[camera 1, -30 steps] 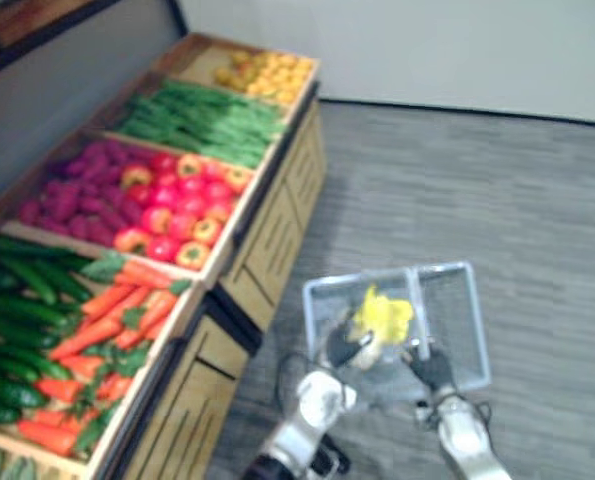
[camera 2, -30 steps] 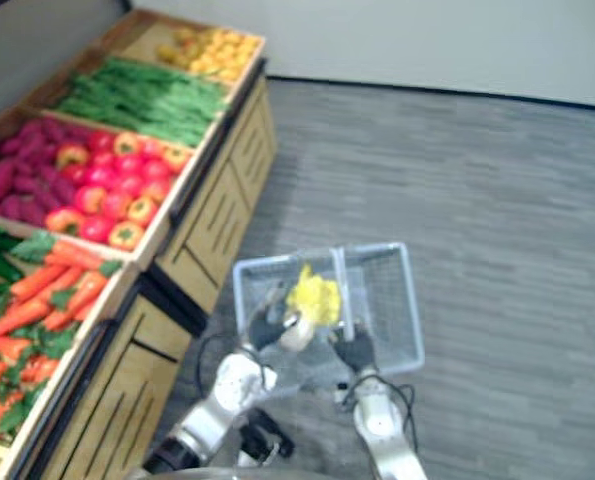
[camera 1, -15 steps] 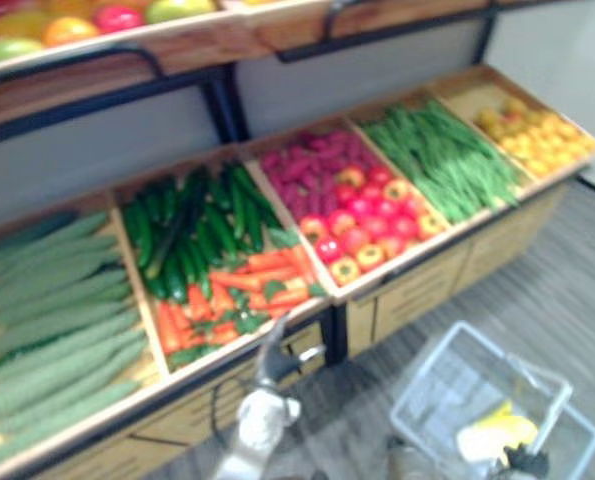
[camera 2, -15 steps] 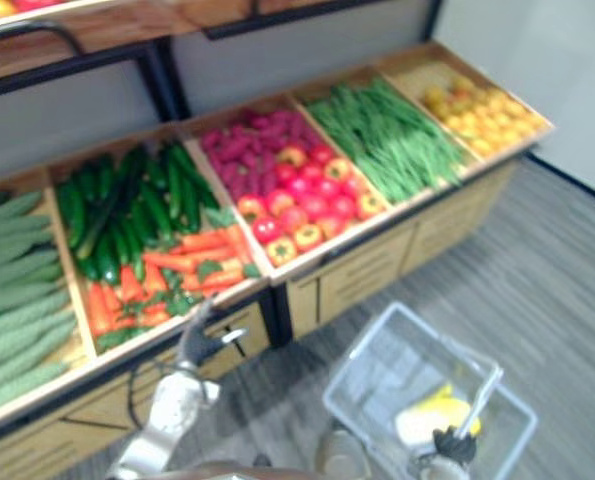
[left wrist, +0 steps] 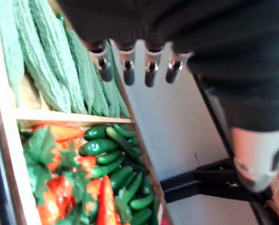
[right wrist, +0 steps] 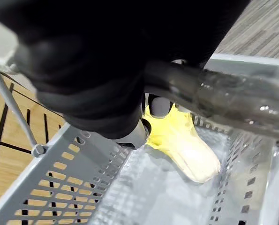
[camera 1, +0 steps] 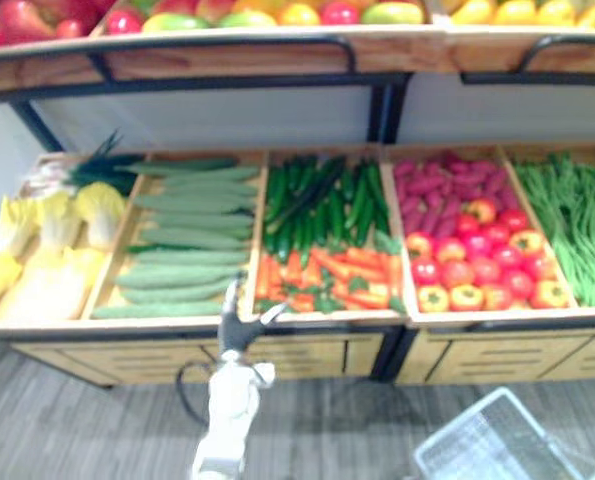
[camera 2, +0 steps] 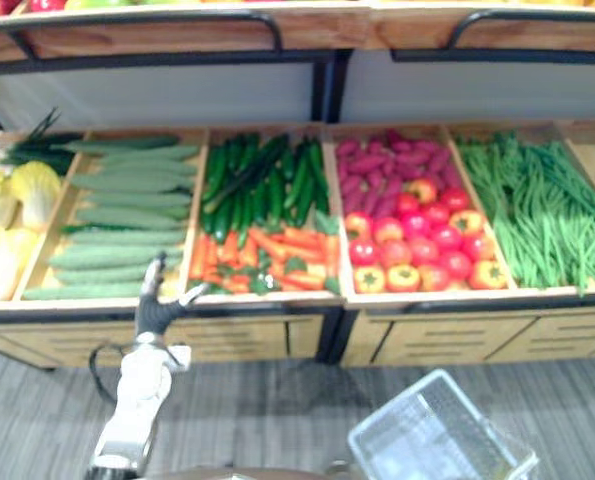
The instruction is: Pick vegetable in the basket
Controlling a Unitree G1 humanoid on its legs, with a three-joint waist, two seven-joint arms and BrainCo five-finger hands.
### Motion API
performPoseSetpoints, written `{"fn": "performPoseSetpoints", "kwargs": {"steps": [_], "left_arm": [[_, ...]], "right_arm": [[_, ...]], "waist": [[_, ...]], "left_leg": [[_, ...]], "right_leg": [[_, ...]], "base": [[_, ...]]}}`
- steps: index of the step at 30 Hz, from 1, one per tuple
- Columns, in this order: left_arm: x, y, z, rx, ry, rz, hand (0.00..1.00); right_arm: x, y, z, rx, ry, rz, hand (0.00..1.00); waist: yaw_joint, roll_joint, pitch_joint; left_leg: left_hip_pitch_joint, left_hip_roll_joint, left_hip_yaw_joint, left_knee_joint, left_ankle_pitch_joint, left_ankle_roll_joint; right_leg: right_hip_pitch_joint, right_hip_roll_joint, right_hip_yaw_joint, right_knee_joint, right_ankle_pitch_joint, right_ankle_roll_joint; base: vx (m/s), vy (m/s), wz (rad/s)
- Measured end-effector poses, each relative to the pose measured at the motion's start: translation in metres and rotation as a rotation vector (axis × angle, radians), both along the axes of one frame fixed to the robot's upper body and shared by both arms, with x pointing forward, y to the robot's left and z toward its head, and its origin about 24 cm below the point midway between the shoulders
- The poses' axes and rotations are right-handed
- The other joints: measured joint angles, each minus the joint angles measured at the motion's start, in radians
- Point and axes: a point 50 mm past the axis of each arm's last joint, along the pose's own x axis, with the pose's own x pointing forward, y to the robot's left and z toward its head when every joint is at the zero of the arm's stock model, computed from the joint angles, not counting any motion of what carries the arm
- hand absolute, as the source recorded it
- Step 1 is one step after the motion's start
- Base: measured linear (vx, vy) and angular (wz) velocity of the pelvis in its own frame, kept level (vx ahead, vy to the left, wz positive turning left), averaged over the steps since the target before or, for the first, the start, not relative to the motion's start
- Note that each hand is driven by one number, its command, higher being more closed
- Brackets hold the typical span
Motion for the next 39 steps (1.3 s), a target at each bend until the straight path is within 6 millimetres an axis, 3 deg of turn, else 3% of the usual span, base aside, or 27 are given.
{"fn": "performPoseSetpoints", "kwargs": {"steps": [2, 7, 9, 12, 18, 24, 28, 34, 35, 37, 39], "left_arm": [[0.020, 0.006, 0.012, 0.110, -0.030, 0.009, 0.00], [0.064, 0.005, 0.055, 0.305, -0.169, 0.002, 0.00], [0.075, 0.011, 0.065, 0.373, -0.186, 0.024, 0.00], [0.089, 0.025, 0.071, 0.499, -0.151, 0.067, 0.00], [0.108, 0.021, 0.094, 0.666, -0.197, 0.054, 0.00], [0.119, 0.018, 0.114, 0.816, -0.242, 0.043, 0.00], [0.128, 0.024, 0.131, 0.917, -0.260, 0.061, 0.00], [0.131, 0.026, 0.126, 0.940, -0.220, 0.048, 0.00], [0.133, 0.026, 0.122, 0.953, -0.194, 0.038, 1.00], [0.136, 0.022, 0.123, 1.001, -0.193, 0.023, 1.00], [0.141, 0.018, 0.140, 1.007, -0.246, 0.045, 1.00]], "right_arm": [[0.006, 0.001, -0.001, 0.013, -0.016, -0.011, 1.00], [0.038, 0.001, 0.003, -0.009, -0.094, 0.025, 1.00], [0.051, 0.000, 0.007, -0.029, -0.131, 0.046, 1.00], [0.064, 0.001, 0.012, -0.052, -0.170, 0.076, 1.00], [0.074, -0.001, 0.019, -0.097, -0.202, 0.089, 1.00], [0.085, -0.003, 0.026, -0.110, -0.257, 0.078, 1.00], [0.111, -0.003, 0.037, -0.137, -0.338, 0.120, 1.00], [0.127, -0.006, 0.049, -0.180, -0.399, 0.161, 1.00], [0.131, -0.006, 0.051, -0.183, -0.411, 0.164, 1.00], [0.135, -0.006, 0.052, -0.183, -0.423, 0.165, 1.00], [0.144, -0.005, 0.056, -0.177, -0.462, 0.148, 1.00]], "waist": [[-0.028, 0.003, 0.005], [-0.033, 0.007, 0.073], [-0.055, 0.016, 0.093], [-0.060, 0.026, 0.130], [-0.063, 0.040, 0.163], [-0.048, 0.044, 0.217], [-0.045, 0.051, 0.264], [-0.029, 0.071, 0.310], [-0.031, 0.073, 0.313], [-0.030, 0.072, 0.326], [-0.029, 0.073, 0.349]], "left_leg": [[-0.021, -0.026, 0.002, -0.053, 0.044, 0.013], [-0.054, -0.029, 0.058, -0.111, 0.080, 0.021], [-0.075, -0.030, 0.079, -0.134, 0.097, 0.018], [-0.083, -0.022, 0.117, -0.160, 0.114, 0.010], [-0.105, -0.018, 0.138, -0.154, 0.128, 0.019], [-0.122, -0.003, 0.165, -0.123, 0.121, 0.010], [-0.160, 0.011, 0.203, -0.104, 0.120, 0.009], [-0.176, 0.024, 0.254, -0.090, 0.112, 0.000], [-0.181, 0.026, 0.260, -0.089, 0.112, 0.000], [-0.189, 0.031, 0.273, -0.083, 0.113, 0.001], [-0.206, 0.037, 0.279, -0.072, 0.113, 0.001]], "right_leg": [[-0.036, -0.006, 0.010, -0.008, 0.027, 0.008], [-0.126, 0.011, 0.073, -0.010, 0.066, 0.002], [-0.166, 0.013, 0.083, -0.011, 0.078, 0.002], [-0.203, 0.029, 0.118, -0.013, 0.089, 0.000], [-0.236, 0.033, 0.126, -0.007, 0.091, -0.002], [-0.257, 0.032, 0.125, 0.015, 0.091, -0.003], [-0.307, 0.037, 0.138, 0.032, 0.091, -0.003], [-0.349, 0.048, 0.178, 0.035, 0.095, -0.008], [-0.359, 0.049, 0.180, 0.039, 0.095, -0.008], [-0.375, 0.052, 0.183, 0.049, 0.095, -0.008], [-0.395, 0.053, 0.182, 0.062, 0.095, -0.008]], "base": [[-0.03, 0.104, 0.08], [-0.10, 0.037, -0.32], [-0.10, 0.003, -0.26], [-0.06, -0.024, -0.34], [0.03, -0.031, -0.06], [0.02, -0.021, -0.02], [-0.03, -0.037, -0.10], [0.00, -0.025, -0.20], [0.05, -0.032, -0.13], [0.05, -0.034, -0.08], [0.02, -0.014, 0.01]]}}
